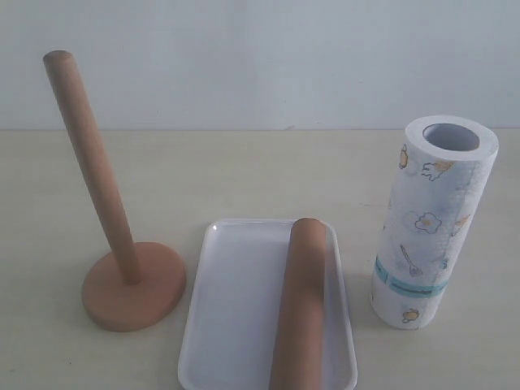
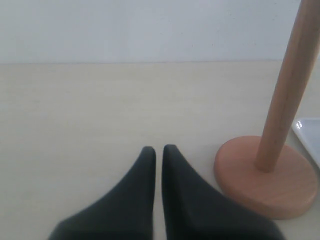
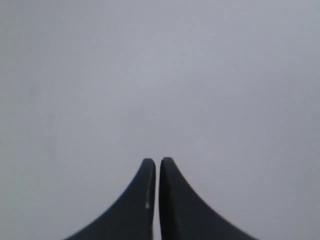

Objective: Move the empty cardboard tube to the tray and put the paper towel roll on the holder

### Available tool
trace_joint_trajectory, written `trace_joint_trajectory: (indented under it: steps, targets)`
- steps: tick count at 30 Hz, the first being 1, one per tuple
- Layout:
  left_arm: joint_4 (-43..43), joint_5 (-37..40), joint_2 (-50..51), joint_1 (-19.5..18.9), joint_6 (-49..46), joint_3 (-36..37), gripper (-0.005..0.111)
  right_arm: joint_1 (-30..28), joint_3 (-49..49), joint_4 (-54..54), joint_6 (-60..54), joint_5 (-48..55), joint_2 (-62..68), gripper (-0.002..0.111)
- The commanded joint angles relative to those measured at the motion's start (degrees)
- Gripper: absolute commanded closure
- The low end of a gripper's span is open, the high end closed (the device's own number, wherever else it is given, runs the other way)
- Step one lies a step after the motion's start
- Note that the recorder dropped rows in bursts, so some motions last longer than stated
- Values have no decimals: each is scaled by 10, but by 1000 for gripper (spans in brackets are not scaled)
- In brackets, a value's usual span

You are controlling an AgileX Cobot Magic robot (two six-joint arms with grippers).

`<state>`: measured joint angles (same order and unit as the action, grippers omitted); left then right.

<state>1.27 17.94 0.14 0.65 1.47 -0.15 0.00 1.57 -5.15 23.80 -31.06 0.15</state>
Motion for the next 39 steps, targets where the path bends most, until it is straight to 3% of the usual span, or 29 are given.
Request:
trace_joint_trajectory:
  steps: [1, 4, 12, 21, 30, 39]
  targets:
    - [-6, 1, -1, -2, -3, 1, 103, 0, 39, 211, 118, -15, 10, 106]
    - [-6, 1, -1, -2, -3, 1, 103, 0, 47, 295, 161, -15, 51, 106]
    - [-6, 1, -1, -2, -3, 1, 103, 0, 37, 335, 195, 35, 250, 106]
    - [-6, 1, -1, -2, -4, 1, 103, 0, -4, 493, 288, -61, 472, 106]
    - [-6, 1, -1, -2, -4, 1, 103, 0, -4, 492, 323, -72, 572, 106]
    - [-6, 1, -1, -2, -4, 1, 103, 0, -4, 465, 235, -74, 571, 105]
